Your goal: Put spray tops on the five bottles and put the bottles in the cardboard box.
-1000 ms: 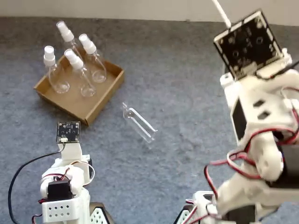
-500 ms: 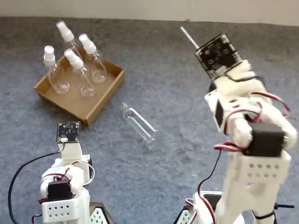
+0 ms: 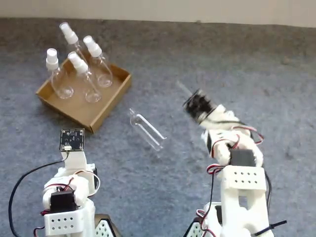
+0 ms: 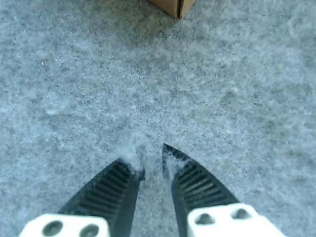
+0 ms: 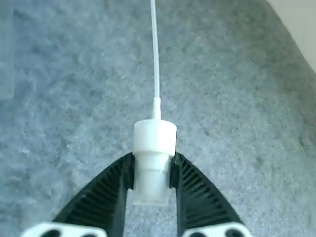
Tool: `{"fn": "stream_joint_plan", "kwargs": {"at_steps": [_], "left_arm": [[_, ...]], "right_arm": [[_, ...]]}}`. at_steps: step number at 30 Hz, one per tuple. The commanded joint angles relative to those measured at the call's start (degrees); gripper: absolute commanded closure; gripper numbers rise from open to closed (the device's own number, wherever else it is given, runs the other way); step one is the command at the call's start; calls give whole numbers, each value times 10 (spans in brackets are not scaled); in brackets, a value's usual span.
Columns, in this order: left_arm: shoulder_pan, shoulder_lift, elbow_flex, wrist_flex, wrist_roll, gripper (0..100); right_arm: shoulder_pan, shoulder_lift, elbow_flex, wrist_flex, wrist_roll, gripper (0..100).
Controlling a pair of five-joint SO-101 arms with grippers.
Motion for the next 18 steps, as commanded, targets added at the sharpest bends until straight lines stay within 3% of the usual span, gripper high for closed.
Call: {"fn": "stream_joint_plan", "kwargs": {"at_steps": [1,6,9,18], "left_arm": [[-5,-2,12,4,-4,995],[-5,-2,12,4,-4,995],[-5,-2,12,4,-4,995],[-5,-2,12,4,-4,995]], "right_arm": [[-10,-22,65,-60,147,989],[-10,-22,131,-87,341,989],[-9,-22,179,-88,415,989],[14,-22,212,-89,441,961]]}}
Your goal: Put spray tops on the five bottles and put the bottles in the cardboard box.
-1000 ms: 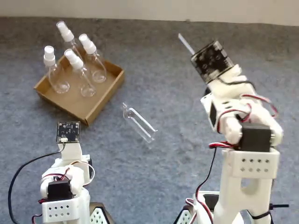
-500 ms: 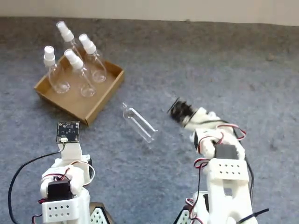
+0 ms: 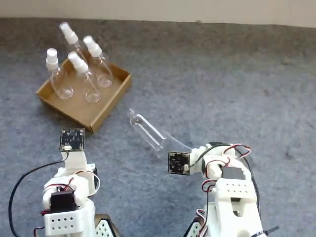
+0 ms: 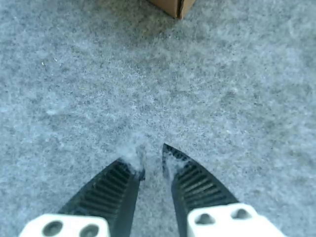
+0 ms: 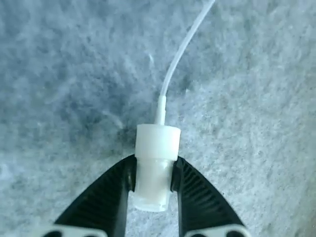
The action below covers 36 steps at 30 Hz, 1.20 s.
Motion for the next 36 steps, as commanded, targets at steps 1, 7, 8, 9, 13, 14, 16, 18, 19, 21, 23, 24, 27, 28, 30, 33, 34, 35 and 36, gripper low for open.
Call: {"fn": "stream_joint_plan", "kwargs": {"at_steps": [1,7,8,9,13,14,16,18,19,21,23,24,27,28,30,33,34,35,36], "left_arm": [[-5,-2,12,4,-4,995],[-5,-2,12,4,-4,995],[-5,-2,12,4,-4,995],[-5,-2,12,4,-4,995],[-5,-2,12,4,-4,995],[-5,-2,12,4,-4,995],[-5,-2,12,4,-4,995],[-5,-2,12,4,-4,995],[-5,-2,12,4,-4,995],[-5,-2,12,4,-4,995],[-5,-2,12,4,-4,995],[-5,-2,12,4,-4,995],[-5,-2,12,4,-4,995],[-5,-2,12,4,-4,995],[-5,-2,12,4,-4,995],[-5,-2,12,4,-4,995],[-5,-2,12,4,-4,995],[-5,-2,12,4,-4,995],[-5,-2,12,4,-4,995]], "right_arm": [[16,-6,-1,-8,11,926],[52,-7,-22,-26,10,642],[56,-7,-29,-42,10,626],[61,-7,-35,-61,9,625],[67,-7,-39,-161,-62,625],[67,-7,-40,-189,-79,625],[66,-7,-40,-238,-105,625],[65,-7,-40,-274,-127,625],[65,-7,-40,-288,-137,625],[68,-7,-40,-313,-160,625],[73,-7,-40,-342,-191,625],[80,-7,-40,-356,-212,625],[98,-7,-62,-361,-297,625],[106,-7,-73,-348,-332,625],[116,-7,-109,-300,-398,625],[118,-7,-182,-168,-488,625],[117,-7,-207,-109,-522,625],[114,-6,-233,-49,-563,625],[112,-6,-259,9,-607,625]]}}
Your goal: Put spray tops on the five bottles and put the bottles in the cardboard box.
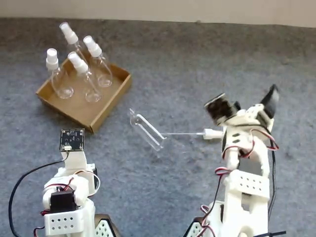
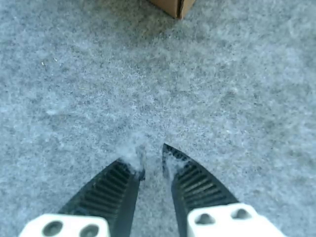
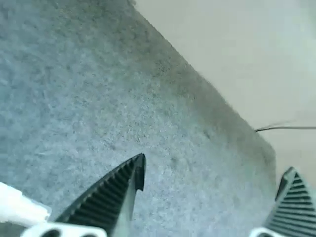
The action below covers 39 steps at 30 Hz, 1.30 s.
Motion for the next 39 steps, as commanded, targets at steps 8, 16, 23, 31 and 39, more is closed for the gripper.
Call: {"fn": "stream_joint_plan", "kwargs": {"at_steps": [8,16,23,31,39], "left_arm": [[-5,-2,12,4,-4,995],[-5,-2,12,4,-4,995],[-5,-2,12,4,-4,995],[-5,-2,12,4,-4,995],[-5,-2,12,4,-4,995]], "right_arm": [[-64,-2,-285,478,-375,625],[-137,-7,-300,580,-578,624],[-142,-1,-166,464,-585,624],[-142,0,-88,405,-854,624],[-142,15,-117,313,-953,625]]}}
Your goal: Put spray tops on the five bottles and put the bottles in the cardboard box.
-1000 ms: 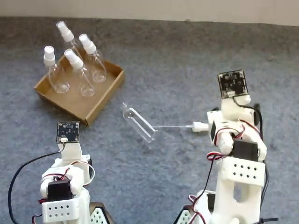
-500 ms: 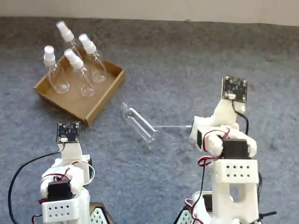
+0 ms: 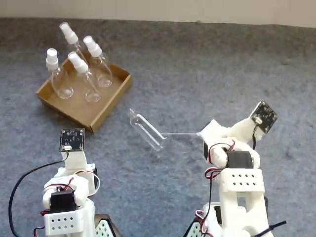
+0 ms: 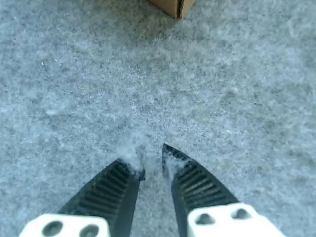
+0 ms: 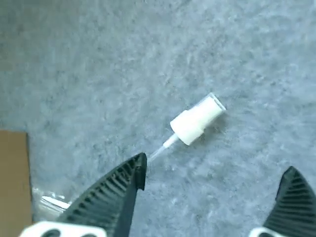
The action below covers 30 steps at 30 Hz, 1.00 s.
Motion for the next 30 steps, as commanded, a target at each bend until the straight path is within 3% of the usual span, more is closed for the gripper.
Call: {"fn": "stream_joint_plan", "kwargs": {"at_steps": [1,11,21,30], "left_arm": [[-5,-2,12,4,-4,995],[-5,-2,12,4,-4,995],[-5,-2,12,4,-4,995],[-5,-2,12,4,-4,995]], "right_arm": [[-6,31,-29,-101,-35,625],[-4,298,-109,-106,-77,625],[4,381,-170,-107,-138,625],[7,473,-237,-109,-139,670]]}}
